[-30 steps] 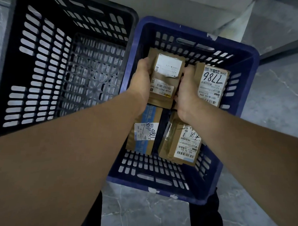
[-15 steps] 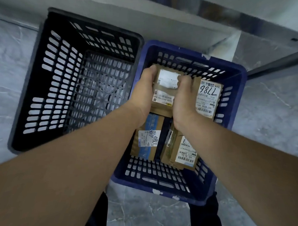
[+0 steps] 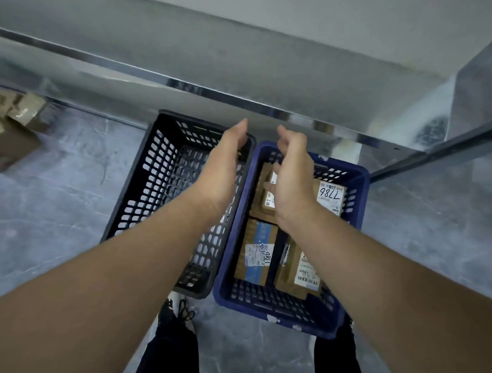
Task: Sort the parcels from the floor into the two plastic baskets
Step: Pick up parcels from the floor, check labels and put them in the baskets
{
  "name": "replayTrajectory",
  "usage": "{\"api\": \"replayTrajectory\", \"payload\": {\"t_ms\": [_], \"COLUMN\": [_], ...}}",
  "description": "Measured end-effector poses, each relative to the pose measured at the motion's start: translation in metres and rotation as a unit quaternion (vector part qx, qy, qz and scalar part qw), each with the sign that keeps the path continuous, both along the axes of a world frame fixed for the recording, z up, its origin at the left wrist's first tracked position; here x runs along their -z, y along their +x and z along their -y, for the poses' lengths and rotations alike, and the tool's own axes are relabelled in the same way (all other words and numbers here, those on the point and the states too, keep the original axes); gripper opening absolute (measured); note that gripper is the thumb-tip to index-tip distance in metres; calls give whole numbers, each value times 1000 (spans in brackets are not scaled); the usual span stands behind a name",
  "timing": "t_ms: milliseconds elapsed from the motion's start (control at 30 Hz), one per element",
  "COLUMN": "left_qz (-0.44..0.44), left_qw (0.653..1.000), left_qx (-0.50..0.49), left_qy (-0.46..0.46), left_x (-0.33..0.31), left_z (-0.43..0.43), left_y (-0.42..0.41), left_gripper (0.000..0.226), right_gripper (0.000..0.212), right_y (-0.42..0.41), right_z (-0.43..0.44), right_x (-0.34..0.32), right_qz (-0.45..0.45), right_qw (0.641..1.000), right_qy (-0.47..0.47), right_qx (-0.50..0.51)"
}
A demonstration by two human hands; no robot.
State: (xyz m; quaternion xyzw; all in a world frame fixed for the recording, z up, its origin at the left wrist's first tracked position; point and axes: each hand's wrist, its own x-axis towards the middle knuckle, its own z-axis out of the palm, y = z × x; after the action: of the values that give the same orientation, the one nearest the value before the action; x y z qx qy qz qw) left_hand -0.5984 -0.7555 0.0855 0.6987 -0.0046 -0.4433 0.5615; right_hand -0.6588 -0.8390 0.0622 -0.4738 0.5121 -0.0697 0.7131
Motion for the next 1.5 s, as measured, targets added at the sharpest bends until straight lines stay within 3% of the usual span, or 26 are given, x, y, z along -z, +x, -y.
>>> {"api": "replayTrajectory", "payload": {"t_ms": [367,533,700,833,967,1267,1500], "left_qz": [83,128,146,172,214,319,385], "left_qw": [993,987,981,974,960,914,885], "left_qx": [-43,-21,-8,-14,-18,-62,-69], "left_qy": [-70,-90,-129,-145,-178,-243,-254], "left_x": [-182,-271,-351,-418,-490,-636,-715], "left_z": [-52,-85,-116,-134,-138,-123,-117], "left_y": [22,40,54,61,57,4,-37], "left_gripper": [72,79,75,91,85,66,69], "right_gripper": [74,74,65,68,58,72,69], "right_y": [19,33,44,44,35,-10,-47], "right_z": [-47,-79,-105,-121,-122,-107,-103], "right_x": [-203,-299,-384,-450,-523,-682,-764], "right_qz": [60,121,158,176,211,311,371], "right_qw": [994,981,973,966,954,906,872], "right_qy": [-95,-143,-168,-187,-210,-273,-295], "right_qx": [-5,-41,-15,-17,-34,-90,-119]}}
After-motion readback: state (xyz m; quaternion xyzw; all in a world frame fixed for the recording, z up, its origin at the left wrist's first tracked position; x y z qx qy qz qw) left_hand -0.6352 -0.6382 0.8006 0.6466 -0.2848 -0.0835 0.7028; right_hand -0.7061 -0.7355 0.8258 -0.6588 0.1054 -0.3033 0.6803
